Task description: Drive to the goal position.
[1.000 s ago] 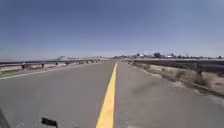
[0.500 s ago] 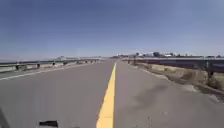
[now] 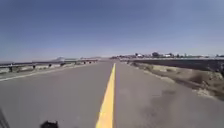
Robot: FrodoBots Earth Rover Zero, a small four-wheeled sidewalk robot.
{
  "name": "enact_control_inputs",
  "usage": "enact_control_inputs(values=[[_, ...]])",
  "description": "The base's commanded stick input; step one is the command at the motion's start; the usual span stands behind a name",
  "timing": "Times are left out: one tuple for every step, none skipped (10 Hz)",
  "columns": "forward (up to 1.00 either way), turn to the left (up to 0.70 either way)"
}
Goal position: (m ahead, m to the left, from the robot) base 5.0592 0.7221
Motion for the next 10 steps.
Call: enact_control_inputs(values=[[0.85, 0.00], [0.85, 0.00], [0.85, 0.00], [0.85, 0.00], [0.85, 0.00], [0.85, 0.00], [0.85, 0.00], [0.85, 0.00], [0.85, 0.00], [0.85, 0.00]])
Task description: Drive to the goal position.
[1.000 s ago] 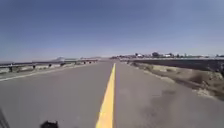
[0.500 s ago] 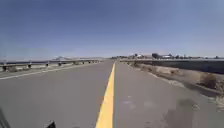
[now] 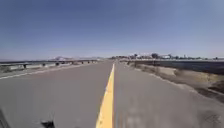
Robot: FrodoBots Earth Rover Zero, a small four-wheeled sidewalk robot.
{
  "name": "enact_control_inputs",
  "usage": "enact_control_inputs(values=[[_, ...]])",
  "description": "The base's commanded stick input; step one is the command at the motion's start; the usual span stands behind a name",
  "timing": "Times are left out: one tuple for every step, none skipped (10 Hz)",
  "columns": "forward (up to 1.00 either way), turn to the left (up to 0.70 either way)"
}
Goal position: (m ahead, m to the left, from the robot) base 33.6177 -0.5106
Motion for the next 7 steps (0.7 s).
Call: enact_control_inputs(values=[[0.85, 0.00], [0.85, 0.00], [0.85, 0.00], [0.85, 0.00], [0.85, 0.00], [0.85, 0.00], [0.85, 0.00]])
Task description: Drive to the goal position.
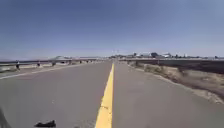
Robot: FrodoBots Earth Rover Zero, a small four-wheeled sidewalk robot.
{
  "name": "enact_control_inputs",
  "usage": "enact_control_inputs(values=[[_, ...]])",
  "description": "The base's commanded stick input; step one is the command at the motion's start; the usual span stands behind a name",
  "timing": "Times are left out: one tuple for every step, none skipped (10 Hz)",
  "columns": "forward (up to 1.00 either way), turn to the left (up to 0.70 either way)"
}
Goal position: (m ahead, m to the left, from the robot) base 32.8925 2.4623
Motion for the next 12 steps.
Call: enact_control_inputs(values=[[0.85, 0.00], [0.85, 0.00], [0.85, 0.00], [0.85, 0.00], [0.85, 0.00], [0.85, 0.00], [0.85, 0.00], [0.85, 0.00], [0.85, 0.00], [0.85, 0.00], [0.85, 0.00], [0.85, 0.00]])
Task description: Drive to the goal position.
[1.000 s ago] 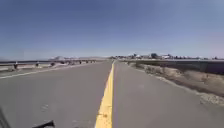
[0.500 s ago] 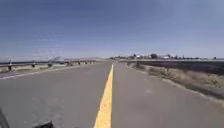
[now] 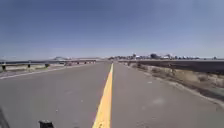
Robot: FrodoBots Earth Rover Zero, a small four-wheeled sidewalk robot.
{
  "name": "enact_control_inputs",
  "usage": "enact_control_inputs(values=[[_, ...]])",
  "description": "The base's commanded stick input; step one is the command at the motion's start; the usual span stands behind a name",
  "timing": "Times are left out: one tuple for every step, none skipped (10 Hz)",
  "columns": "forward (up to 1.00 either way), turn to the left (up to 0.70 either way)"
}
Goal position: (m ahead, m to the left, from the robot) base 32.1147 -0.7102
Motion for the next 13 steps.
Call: enact_control_inputs(values=[[0.85, 0.00], [0.85, 0.00], [0.85, 0.00], [0.85, 0.00], [0.85, 0.00], [0.85, 0.00], [0.85, 0.00], [0.85, 0.00], [0.85, 0.00], [0.85, 0.00], [0.85, 0.00], [0.85, 0.00], [0.85, 0.00]])
